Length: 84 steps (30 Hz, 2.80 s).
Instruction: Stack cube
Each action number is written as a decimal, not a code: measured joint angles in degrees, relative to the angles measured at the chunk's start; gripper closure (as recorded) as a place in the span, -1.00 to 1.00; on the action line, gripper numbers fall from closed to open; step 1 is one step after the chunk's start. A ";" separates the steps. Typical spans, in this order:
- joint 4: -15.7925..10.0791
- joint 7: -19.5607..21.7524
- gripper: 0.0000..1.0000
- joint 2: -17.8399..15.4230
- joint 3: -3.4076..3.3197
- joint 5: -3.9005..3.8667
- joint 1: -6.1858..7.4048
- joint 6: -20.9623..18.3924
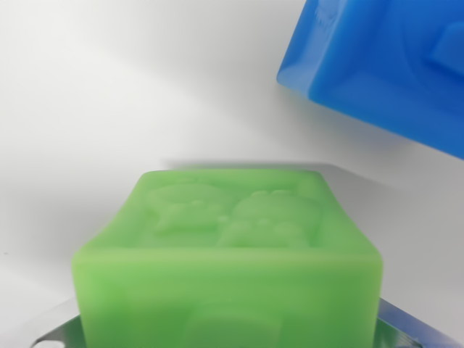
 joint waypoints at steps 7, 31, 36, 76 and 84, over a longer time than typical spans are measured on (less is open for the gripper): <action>-0.47 -0.04 1.00 -1.76 0.13 0.05 -0.07 -1.28; -1.89 -0.44 1.00 -9.88 0.92 0.74 -0.66 -7.78; -1.80 -0.50 1.00 -11.44 1.01 0.99 -0.72 -9.28; 14.11 8.00 1.00 -4.94 -1.38 2.80 -1.16 -18.74; 17.10 9.52 1.00 -3.51 -1.73 3.00 -1.27 -20.23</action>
